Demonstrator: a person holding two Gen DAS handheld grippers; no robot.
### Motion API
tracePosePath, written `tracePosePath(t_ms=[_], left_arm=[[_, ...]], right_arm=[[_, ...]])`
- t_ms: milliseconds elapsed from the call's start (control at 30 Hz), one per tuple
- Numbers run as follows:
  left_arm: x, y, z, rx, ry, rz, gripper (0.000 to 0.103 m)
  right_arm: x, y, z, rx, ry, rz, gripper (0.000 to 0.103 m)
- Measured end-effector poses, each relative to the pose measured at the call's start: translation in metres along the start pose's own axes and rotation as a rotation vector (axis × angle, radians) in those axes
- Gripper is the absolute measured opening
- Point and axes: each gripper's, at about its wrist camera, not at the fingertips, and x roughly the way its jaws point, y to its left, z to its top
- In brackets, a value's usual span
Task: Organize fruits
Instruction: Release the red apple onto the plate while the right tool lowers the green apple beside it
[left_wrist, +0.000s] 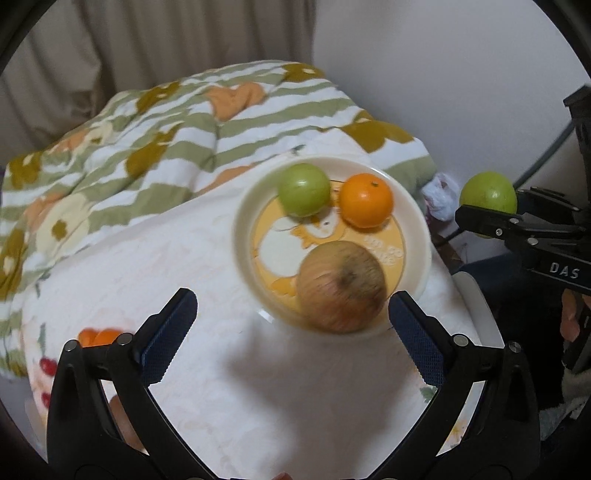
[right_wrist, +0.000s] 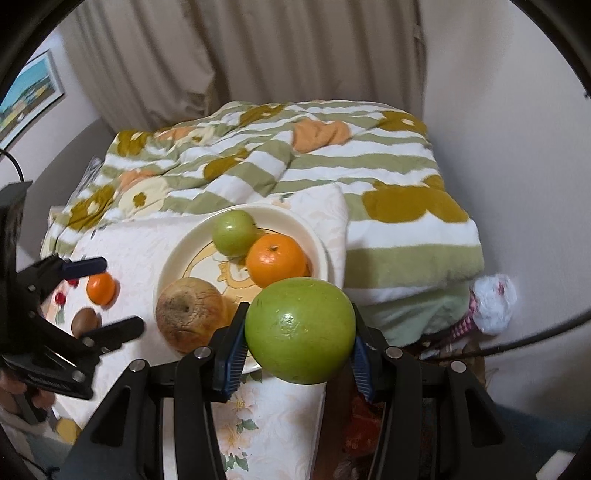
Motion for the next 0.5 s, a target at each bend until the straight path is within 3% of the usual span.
tracePosePath(t_ms=[500], left_arm=[[-0.036,0.05,-0.049,-0.208,0.011,0.124,0.103]], right_arm=[[0.056,0.018,-0.003,-0.209,0.059,0.133,0.045]])
